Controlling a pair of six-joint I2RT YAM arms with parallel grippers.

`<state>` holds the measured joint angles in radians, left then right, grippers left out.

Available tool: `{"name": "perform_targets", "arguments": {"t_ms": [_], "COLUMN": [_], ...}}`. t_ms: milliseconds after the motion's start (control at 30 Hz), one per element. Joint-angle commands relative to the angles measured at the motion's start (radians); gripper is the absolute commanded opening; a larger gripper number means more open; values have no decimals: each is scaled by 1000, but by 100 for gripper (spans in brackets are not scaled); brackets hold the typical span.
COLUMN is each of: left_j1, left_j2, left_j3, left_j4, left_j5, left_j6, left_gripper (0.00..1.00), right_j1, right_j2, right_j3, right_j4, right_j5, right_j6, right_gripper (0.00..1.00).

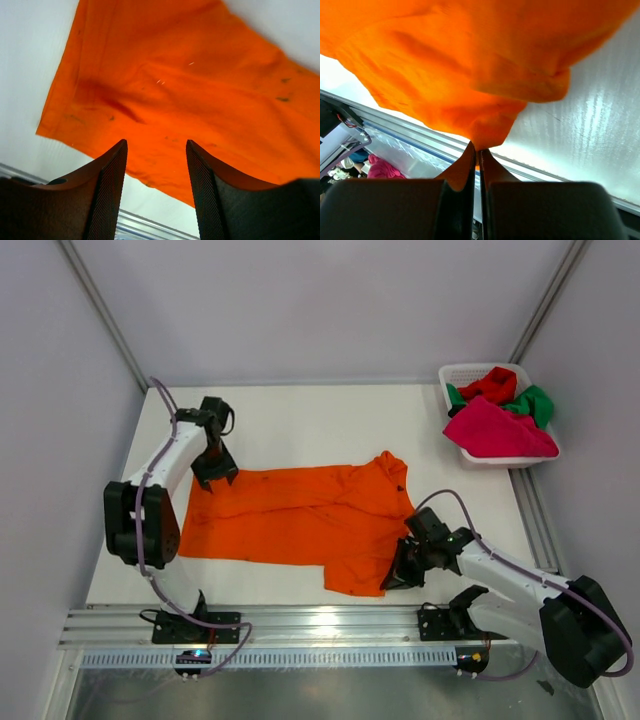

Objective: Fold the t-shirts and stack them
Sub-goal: Grap the side of the flattened tshirt closest away from the robot with both arms

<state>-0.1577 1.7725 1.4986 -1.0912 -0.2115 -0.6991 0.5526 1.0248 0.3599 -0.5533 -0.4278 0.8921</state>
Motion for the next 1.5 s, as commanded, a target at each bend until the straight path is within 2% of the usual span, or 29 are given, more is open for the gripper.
{"name": "perform_targets", "arguments": {"t_ms": [0,267,867,1167,1467], "left_j1": [0,-8,-37,-39,-37], "left_j2": [-113,-327,-642,-624,-490], "left_j3": [-105,-391,-692,-770,-762], "left_j4": [-42,-24,-187,-150,-110], "left_j5": [-54,-137,-298,-292,-336], "left_j6": [-120,-387,-879,-951,-965], "left_gripper": [53,53,53,54,54], "right_j1": [4,4,6,6,3], "right_j2": [23,55,83,116,100], "right_j3": [57,77,103,136,149], "right_j4": [-7,4,18,6,-11], "right_j5": [31,24,4,9,32], "right_j6": [-35,-50,-81,-122,-137], "right_gripper": [3,3,3,3,3]}}
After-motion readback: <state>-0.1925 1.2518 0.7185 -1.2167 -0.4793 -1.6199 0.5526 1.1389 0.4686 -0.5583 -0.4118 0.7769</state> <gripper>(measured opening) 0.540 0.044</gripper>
